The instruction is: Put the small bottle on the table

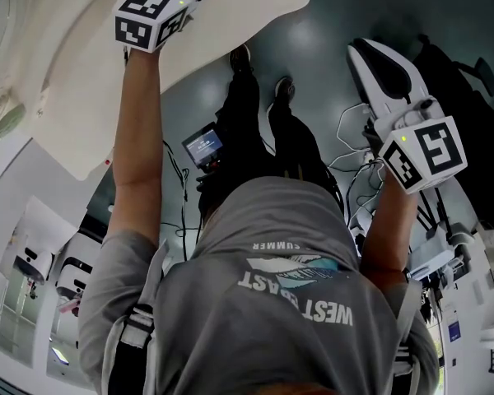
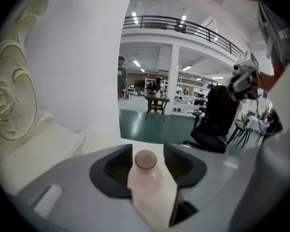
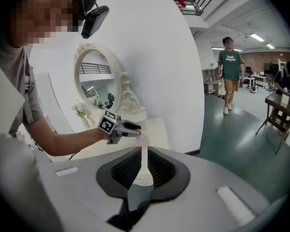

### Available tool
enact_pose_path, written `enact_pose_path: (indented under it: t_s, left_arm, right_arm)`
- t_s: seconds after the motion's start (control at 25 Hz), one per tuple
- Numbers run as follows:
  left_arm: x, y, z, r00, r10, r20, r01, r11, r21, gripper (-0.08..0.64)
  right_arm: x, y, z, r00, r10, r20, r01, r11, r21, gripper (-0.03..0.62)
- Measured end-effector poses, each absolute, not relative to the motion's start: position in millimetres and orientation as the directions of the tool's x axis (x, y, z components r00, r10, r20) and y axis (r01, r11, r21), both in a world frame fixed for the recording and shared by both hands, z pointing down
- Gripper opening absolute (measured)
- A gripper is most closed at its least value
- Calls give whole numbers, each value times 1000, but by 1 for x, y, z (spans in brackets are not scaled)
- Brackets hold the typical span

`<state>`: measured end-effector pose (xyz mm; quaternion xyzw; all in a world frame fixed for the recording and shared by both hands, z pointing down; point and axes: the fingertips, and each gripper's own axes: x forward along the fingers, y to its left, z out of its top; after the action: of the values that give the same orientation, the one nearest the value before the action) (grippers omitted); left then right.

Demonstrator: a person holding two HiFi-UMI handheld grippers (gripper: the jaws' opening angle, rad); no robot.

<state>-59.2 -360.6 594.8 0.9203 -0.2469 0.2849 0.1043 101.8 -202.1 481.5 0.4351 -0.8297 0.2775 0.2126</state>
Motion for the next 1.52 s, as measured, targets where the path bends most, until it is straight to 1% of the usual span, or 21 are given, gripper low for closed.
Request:
enact_pose_path:
  t_s: [0.24, 0.44, 0.68, 0.92, 1.16, 1.52]
  left_arm:
    - [-76, -361, 568, 677, -466, 570, -561, -827, -10, 204]
    - [-100, -349, 523, 647, -550, 528, -617, -785, -61, 192]
    - [-119, -304, 454, 652, -604, 458, -619, -773, -138, 101]
    - [-118, -246, 385, 679, -625, 386, -599, -775, -202, 3]
    - [-108, -186, 333, 715, -626, 312, -582, -780, -231, 2]
    - [-116, -113, 277, 702, -669, 247, -615, -743, -264, 2]
  right_arm:
    - [100, -197, 457, -535, -627, 566, -836, 489, -249, 43]
    - [97, -188, 428, -538, -651, 535, -833, 508, -220, 43]
    - [93, -174, 393, -551, -683, 480, -824, 536, -183, 35]
    - [90, -156, 354, -580, -700, 417, -802, 580, -142, 3]
    - [85, -127, 320, -610, -703, 366, -776, 623, -97, 2]
    - [86, -76, 272, -627, -719, 300, -759, 650, -27, 2]
